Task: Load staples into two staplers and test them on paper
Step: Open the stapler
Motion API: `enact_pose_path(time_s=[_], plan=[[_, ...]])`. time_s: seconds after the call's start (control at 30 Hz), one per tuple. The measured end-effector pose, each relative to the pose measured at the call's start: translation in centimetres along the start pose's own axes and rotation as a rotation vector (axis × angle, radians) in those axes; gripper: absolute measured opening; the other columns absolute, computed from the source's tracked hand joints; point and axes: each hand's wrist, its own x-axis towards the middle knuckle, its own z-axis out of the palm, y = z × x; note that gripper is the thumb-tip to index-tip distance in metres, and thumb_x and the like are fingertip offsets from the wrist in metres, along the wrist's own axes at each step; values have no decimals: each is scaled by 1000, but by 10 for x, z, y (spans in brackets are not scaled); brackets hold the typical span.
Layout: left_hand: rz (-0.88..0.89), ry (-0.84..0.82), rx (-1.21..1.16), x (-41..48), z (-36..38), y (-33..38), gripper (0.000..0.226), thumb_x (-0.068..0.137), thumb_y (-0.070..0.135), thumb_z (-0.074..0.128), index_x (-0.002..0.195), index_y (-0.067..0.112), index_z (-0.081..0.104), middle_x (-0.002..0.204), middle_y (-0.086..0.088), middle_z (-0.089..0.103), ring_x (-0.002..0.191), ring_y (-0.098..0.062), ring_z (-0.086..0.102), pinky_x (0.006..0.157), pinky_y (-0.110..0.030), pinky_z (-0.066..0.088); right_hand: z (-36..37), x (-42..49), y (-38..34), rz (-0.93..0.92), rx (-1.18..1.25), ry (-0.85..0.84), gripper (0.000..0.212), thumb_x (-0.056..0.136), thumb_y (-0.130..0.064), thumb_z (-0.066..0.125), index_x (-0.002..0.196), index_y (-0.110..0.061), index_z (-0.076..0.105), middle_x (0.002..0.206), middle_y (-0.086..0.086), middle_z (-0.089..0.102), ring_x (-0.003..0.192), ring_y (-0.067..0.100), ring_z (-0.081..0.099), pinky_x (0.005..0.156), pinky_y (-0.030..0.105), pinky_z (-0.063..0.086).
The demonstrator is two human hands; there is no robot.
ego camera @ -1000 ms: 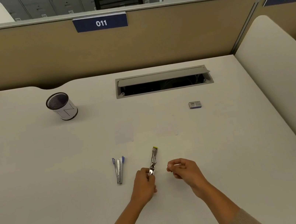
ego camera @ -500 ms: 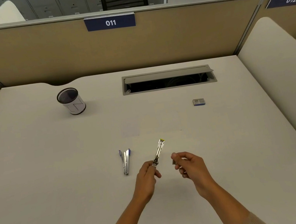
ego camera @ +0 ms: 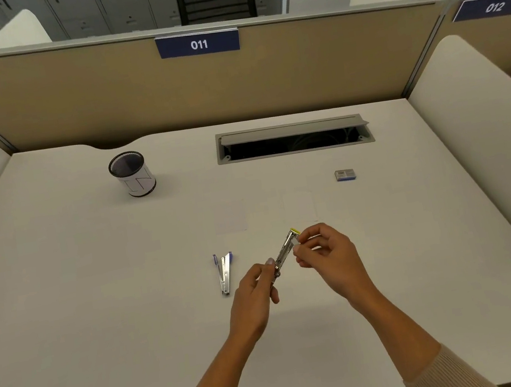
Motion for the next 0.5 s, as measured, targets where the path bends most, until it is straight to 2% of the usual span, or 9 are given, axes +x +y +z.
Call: enact_pose_path(time_s=[0.1,0.27,0.5], plan=[[10,-10,-2,-4,-2,1,49,82,75,35,82,36,64,58,6,60,62,-9,50,63,-31,36,-2,-4,-5,-55,-45,-33,6,83,-17,75,85,-19,71,75,1,73,70,16,71,69,24,59],[43,-8,-3,-10,-3,2,48,88,72,34,83,36,65,59,6,61,59,-7,50,64,-31,39,-4,-11,-10,-107,-157,-82,10,84,-14,73,87,-23,77,78,-7,75,74,11,70,73,23,58],[39,-27,17,-16,-3,4,52,91,71,28,91,36,67,59,7,61,57,-7,48,64,-30,39,4,-22,-10,-137,-230,-57,14,86,-14,72,91,-27,77,81,-15,74,77,2,68,72,13,52]])
